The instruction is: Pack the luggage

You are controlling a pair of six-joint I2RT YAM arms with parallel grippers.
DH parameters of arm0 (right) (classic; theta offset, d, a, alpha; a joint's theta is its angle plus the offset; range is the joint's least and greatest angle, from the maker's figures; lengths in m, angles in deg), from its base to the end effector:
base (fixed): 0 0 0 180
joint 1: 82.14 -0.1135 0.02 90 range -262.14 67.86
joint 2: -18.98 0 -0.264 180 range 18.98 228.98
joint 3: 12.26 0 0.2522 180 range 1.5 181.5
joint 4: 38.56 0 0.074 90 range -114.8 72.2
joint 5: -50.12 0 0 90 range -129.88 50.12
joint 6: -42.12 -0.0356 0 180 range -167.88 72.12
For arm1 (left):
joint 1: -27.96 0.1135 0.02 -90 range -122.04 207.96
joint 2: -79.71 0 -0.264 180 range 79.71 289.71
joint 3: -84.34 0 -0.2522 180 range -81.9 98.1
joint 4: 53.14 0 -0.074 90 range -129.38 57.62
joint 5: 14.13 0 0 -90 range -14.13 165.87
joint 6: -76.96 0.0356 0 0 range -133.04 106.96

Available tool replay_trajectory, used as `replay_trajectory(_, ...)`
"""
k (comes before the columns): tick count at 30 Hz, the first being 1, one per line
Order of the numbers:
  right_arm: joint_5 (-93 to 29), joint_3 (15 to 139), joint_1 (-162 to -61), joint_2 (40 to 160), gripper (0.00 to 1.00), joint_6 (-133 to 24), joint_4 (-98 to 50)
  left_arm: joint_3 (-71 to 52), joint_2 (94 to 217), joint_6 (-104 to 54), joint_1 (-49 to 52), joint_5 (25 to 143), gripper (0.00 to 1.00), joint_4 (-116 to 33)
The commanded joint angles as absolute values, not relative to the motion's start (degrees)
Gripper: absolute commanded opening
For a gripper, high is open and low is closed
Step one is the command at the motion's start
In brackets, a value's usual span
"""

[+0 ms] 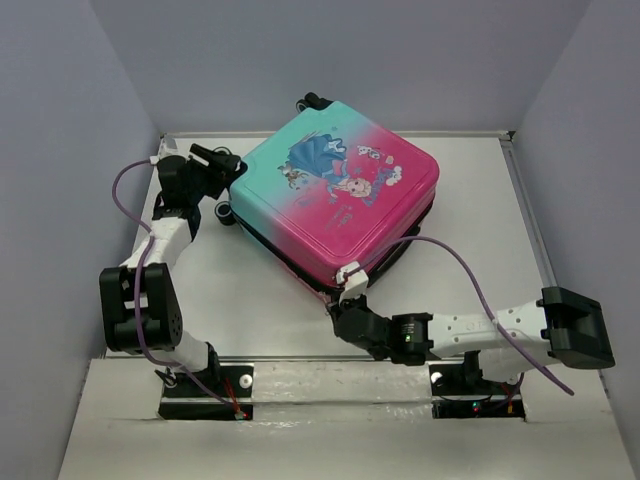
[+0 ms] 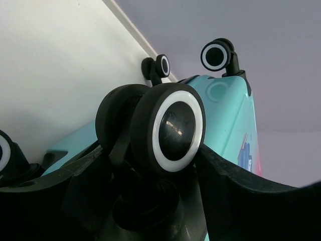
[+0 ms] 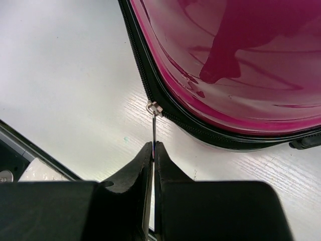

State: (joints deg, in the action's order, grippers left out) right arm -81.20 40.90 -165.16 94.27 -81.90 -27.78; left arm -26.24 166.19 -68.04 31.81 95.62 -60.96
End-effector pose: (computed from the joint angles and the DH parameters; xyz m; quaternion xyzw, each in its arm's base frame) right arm 0.0563 0.2663 0.2191 -0.1874 0.8179 0.2195 0.4978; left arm 0.3510 0.0116 0.2858 -0.2719 0.7083 -0.3934 0.5193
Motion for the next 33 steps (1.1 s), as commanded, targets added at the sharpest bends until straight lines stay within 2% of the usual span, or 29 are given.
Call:
replay_trajectory(1,-77.1,40.5,-167.8,92.6,0.07,-81.5,-28.2,-28.1,164.9,-70.3,31.0,98.0,0.06,-75.4)
replay_trajectory(5,-76.0,40.2,-166.5,91.7,0.07,-80.5,-28.2,-32.8,160.6,-67.7,31.1,94.2,0.06,-75.7)
replay_trajectory(15,-68.2,35.1,-157.9,76.9,0.07,-76.4,-25.6,-62.4,137.7,-65.9,29.5,88.7,0.06,-80.6)
replay_trajectory(22,-66.1,35.4,-157.9,76.5,0.07,-76.6,-22.8,-69.9,116.3,-65.2,27.9,88.1,0.06,-70.5)
replay_trajectory(25,-64.0,36.7,-157.9,81.4,0.07,-75.2,-26.0,-71.7,108.1,-66.5,20.7,84.1,0.06,-64.5)
replay_trajectory(28,-67.3,39.6,-156.7,84.0,0.07,-71.5,-25.3,-74.3,100.4,-70.3,12.9,79.9,0.06,-60.0)
replay_trajectory(33,-62.8,39.7,-147.7,74.8,0.07,-66.6,-21.2,-75.8,92.7,-73.2,3.4,71.7,0.06,-53.4)
